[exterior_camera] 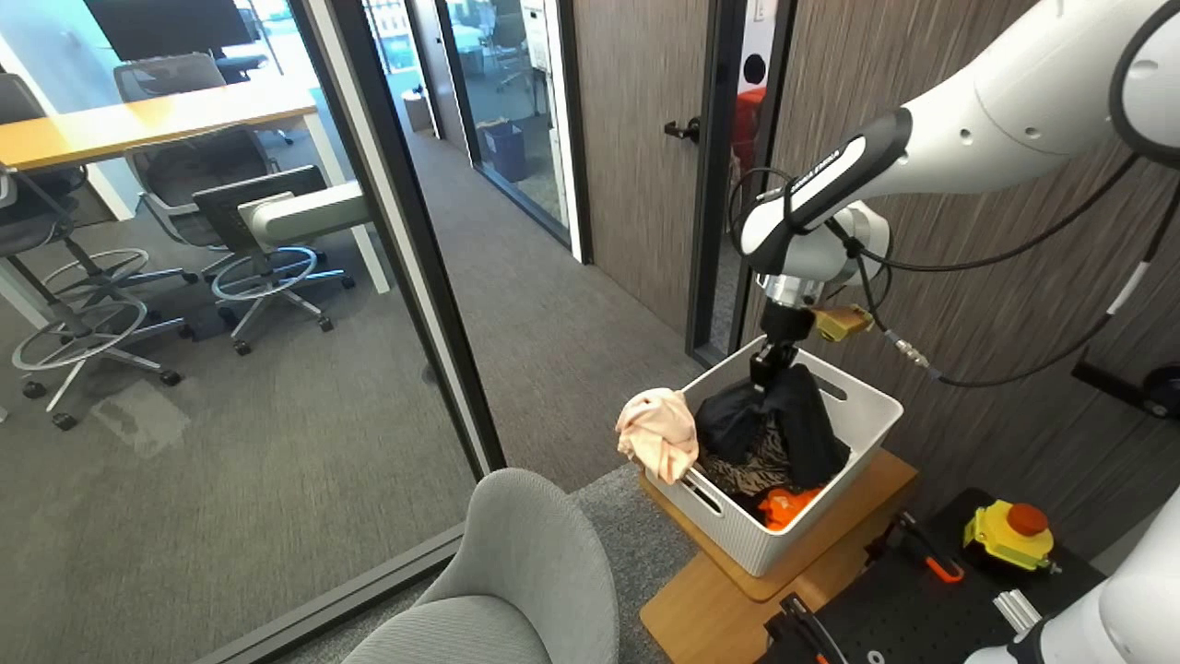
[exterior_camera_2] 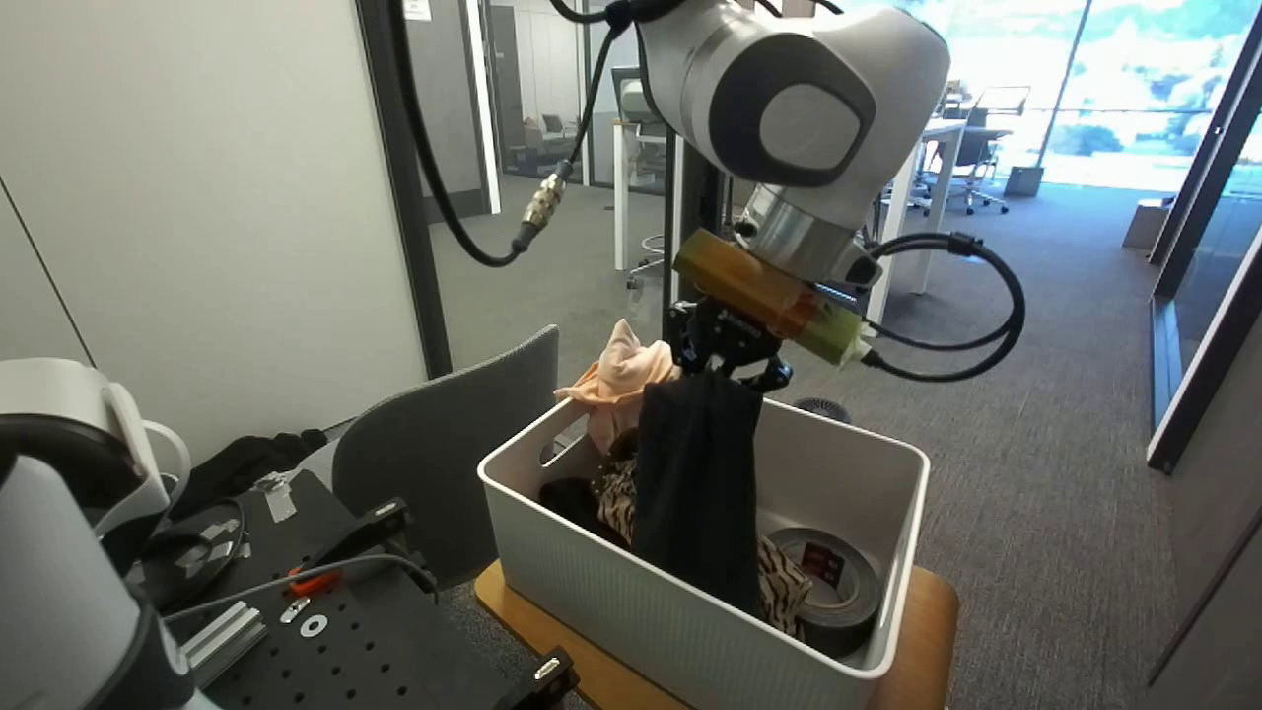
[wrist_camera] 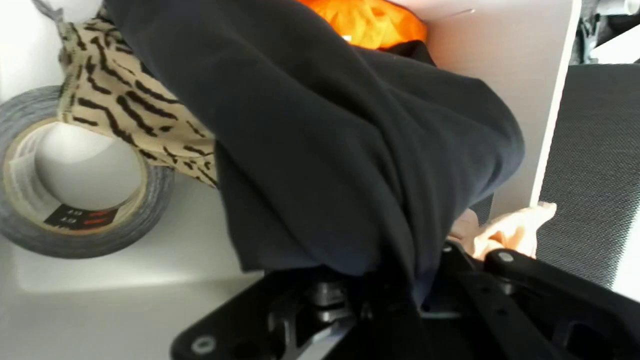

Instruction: Move the clothes from the backrest to the box

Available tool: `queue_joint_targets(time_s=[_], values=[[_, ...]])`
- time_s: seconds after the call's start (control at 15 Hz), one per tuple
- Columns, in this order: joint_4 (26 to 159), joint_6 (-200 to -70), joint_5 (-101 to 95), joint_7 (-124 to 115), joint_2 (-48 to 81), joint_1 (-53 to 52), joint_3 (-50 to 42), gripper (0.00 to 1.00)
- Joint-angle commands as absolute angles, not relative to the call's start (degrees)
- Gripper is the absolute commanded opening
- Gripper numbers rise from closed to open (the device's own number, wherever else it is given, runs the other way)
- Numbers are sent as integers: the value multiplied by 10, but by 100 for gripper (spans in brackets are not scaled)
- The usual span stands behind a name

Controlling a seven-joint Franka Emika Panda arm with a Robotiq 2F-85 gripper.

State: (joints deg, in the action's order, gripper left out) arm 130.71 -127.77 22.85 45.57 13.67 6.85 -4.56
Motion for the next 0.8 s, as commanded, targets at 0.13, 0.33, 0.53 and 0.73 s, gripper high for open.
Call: queue_joint_targets(time_s=[0.13, 0.33, 0.53, 0.73], values=[[1277, -1280, 293, 504, 208, 111, -9, 12], [1268, -1279, 300, 509, 226, 125, 1, 12], [1263, -1280, 300, 506, 233, 133, 8, 12], [1274, -1280, 286, 479, 211, 129, 5, 38]])
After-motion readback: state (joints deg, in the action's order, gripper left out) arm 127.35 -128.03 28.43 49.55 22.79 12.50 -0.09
